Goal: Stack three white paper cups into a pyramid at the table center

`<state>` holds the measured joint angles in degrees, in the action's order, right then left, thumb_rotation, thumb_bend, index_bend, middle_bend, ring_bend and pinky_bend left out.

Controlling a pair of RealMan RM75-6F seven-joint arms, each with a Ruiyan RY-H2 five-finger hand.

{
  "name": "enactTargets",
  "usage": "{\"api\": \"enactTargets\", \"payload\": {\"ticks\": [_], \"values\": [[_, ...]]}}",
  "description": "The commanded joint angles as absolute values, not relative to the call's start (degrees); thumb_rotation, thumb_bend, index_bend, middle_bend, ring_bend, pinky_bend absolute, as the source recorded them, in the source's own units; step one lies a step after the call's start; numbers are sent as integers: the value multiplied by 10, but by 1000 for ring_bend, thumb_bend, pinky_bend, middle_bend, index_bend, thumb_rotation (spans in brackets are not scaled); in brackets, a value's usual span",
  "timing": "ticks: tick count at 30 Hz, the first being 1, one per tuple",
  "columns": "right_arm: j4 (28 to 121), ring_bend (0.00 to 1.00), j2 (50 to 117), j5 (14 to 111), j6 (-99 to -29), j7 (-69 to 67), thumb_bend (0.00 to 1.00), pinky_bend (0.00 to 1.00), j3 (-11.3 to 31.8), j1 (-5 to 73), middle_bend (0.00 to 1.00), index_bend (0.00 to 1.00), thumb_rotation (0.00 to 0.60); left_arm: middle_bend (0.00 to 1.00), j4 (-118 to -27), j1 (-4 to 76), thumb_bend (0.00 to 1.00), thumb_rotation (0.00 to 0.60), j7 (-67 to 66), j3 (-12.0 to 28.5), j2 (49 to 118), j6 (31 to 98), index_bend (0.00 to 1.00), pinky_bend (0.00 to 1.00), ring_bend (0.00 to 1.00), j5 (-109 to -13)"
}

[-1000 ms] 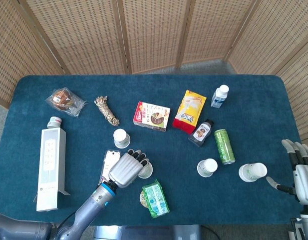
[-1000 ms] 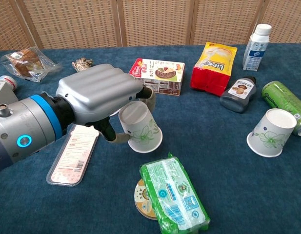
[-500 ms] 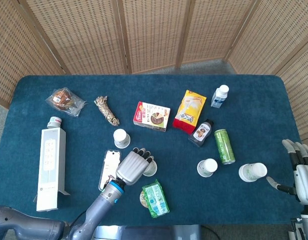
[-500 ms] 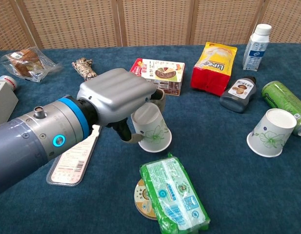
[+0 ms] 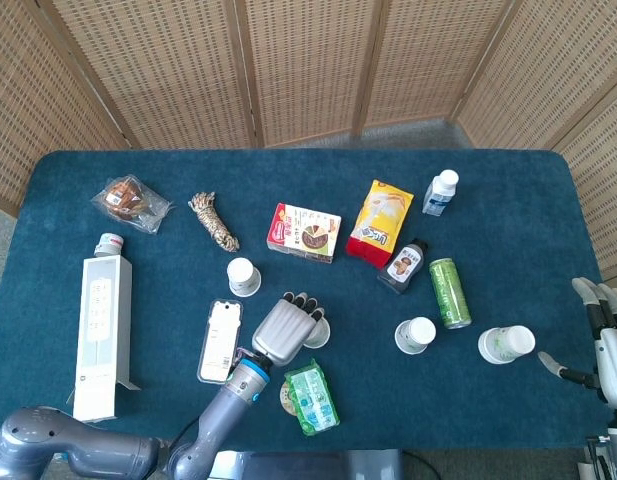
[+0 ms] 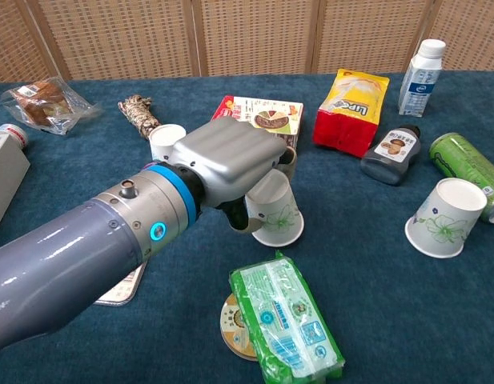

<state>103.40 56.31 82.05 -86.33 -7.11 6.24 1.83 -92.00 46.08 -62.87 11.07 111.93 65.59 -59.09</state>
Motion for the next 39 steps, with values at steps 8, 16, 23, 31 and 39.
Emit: {"api": "enactTargets", "payload": {"ticks": [8,16,23,31,39], "values": [[1034,0,561,819,-861,-79,78,0,63,18,0,0,600,269,-916,478,295,600,-644,114,1139,675,293,385,230,-579],[1033,0,559,821,-863,-80,78,0,63,18,0,0,600,46,-930,476,294,600,-642,109,1127,693,226,348,69,-580],[1035,0,560,823,-865,-76,79,0,62,17,0,0,600,0,-985,469,288,600,-624,102,1074,688,180,312,9,-579],[1036,0,559,819,-864,-80,80,0,64,17,0,0,600,0,-1049,449,285,600,-591,85,965,697,145,282,0,-609],[1040,0,562,824,-866,-65,77,0,62,17,0,0,600,0,-1071,447,283,600,-577,91,896,692,128,171,0,-593]]}}
